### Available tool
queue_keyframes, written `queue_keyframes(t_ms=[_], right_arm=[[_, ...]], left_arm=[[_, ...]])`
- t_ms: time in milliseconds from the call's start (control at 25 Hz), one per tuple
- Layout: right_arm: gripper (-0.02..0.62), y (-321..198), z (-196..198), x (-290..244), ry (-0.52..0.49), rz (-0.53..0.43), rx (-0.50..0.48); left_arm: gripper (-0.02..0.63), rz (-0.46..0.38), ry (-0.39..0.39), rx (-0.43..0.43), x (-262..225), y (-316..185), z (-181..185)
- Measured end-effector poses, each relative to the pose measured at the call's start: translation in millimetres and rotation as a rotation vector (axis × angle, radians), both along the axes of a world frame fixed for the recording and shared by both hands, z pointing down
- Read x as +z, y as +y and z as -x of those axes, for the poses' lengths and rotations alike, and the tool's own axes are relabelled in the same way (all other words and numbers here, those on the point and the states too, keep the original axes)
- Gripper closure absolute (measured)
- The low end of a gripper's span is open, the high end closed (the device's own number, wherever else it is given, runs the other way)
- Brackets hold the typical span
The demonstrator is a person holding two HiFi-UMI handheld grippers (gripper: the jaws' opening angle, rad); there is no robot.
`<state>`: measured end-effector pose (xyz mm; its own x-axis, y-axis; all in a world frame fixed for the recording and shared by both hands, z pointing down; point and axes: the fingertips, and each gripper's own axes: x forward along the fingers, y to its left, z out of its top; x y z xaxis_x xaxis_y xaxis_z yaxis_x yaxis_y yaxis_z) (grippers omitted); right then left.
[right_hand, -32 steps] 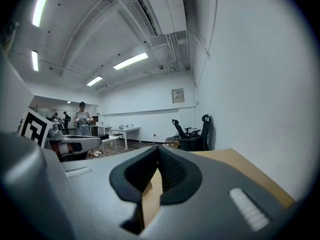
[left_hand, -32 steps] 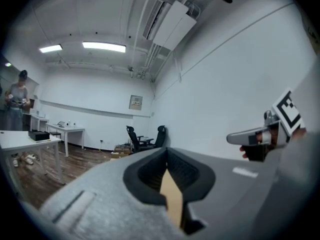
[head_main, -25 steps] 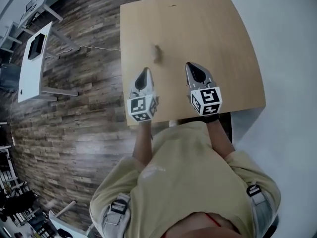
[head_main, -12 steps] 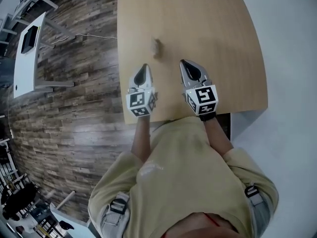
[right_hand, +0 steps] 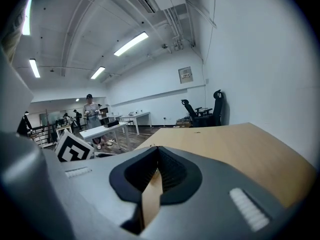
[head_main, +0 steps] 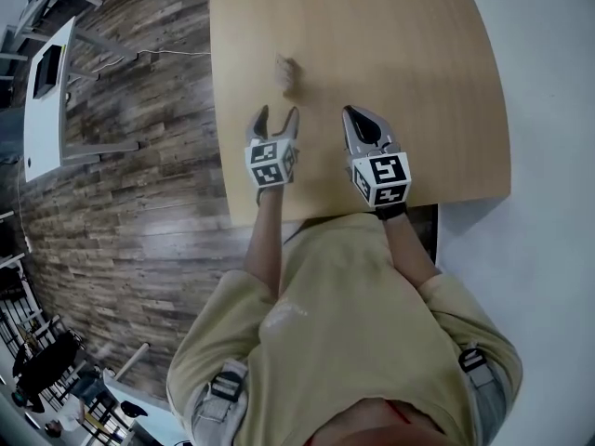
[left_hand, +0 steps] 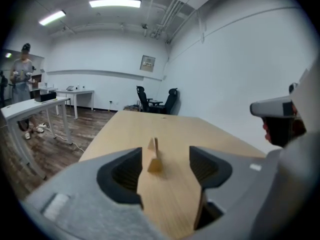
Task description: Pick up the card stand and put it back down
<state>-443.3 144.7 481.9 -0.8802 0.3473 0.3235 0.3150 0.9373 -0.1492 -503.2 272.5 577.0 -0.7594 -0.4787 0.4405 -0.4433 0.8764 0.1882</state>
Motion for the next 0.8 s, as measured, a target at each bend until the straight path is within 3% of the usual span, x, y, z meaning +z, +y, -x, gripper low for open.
queue_keyframes(t_ms=[120, 400, 800], right_arm=[[0.591, -6, -3, 19, 0.027, 0.02, 0.014], [0.591, -27, -1, 62, 0.088, 0.067, 0.069], [0.591, -63, -2, 103, 0.151, 0.104, 0.161]], left_arm=[[0.286, 0.007, 0.046, -0.011, 28, -5, 12], [0.276, 0.059, 0.061, -0.035, 78, -23, 63], [0.326, 0.085, 0.003, -0.107, 106, -38, 117]])
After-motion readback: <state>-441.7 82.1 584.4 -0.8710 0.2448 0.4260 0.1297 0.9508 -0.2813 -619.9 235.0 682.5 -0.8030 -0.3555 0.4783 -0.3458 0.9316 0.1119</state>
